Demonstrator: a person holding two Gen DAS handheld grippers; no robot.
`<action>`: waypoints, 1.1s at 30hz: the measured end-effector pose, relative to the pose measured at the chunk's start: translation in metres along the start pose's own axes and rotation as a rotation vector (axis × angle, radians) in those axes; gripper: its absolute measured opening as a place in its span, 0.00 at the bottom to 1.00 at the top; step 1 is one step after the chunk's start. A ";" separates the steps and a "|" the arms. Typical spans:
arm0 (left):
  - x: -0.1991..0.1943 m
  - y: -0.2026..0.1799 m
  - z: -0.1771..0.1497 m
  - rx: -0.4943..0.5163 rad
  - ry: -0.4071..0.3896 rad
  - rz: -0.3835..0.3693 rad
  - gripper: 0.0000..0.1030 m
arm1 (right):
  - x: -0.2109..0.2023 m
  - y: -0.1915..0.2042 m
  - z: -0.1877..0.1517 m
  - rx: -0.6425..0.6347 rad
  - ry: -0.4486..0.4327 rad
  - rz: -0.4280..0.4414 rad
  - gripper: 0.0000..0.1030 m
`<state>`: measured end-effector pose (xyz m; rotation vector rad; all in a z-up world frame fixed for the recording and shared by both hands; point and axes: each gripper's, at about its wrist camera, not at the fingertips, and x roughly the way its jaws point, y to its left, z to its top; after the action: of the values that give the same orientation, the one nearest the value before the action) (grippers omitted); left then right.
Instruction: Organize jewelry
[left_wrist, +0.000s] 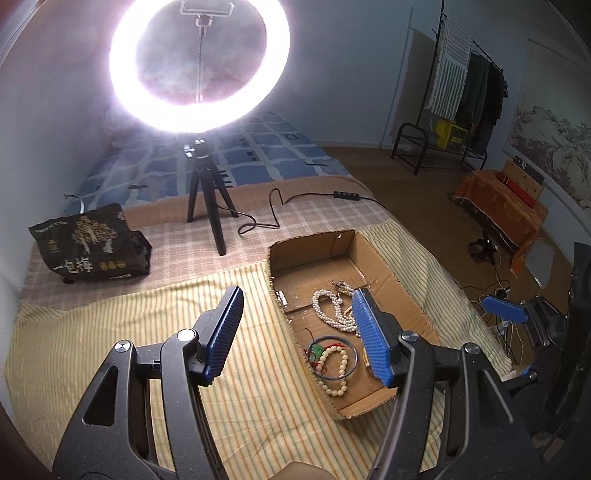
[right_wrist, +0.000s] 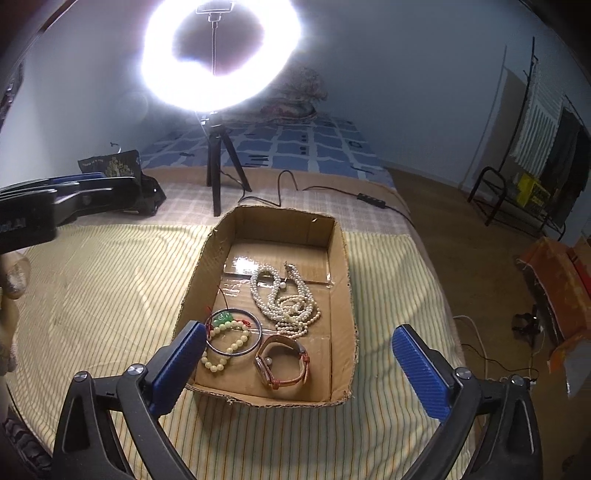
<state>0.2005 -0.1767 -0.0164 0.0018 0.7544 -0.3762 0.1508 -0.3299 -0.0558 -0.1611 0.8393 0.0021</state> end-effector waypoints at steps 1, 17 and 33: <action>-0.005 0.002 0.000 0.001 -0.007 0.004 0.61 | -0.001 0.001 0.000 0.001 -0.002 -0.005 1.00; -0.088 0.027 -0.017 0.006 -0.096 0.039 0.77 | -0.079 0.014 0.014 0.049 -0.152 -0.055 1.00; -0.137 0.019 -0.047 0.055 -0.146 0.062 0.93 | -0.104 0.019 0.005 0.085 -0.230 -0.068 1.00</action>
<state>0.0844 -0.1071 0.0381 0.0492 0.5985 -0.3344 0.0836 -0.3035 0.0223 -0.1071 0.6025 -0.0771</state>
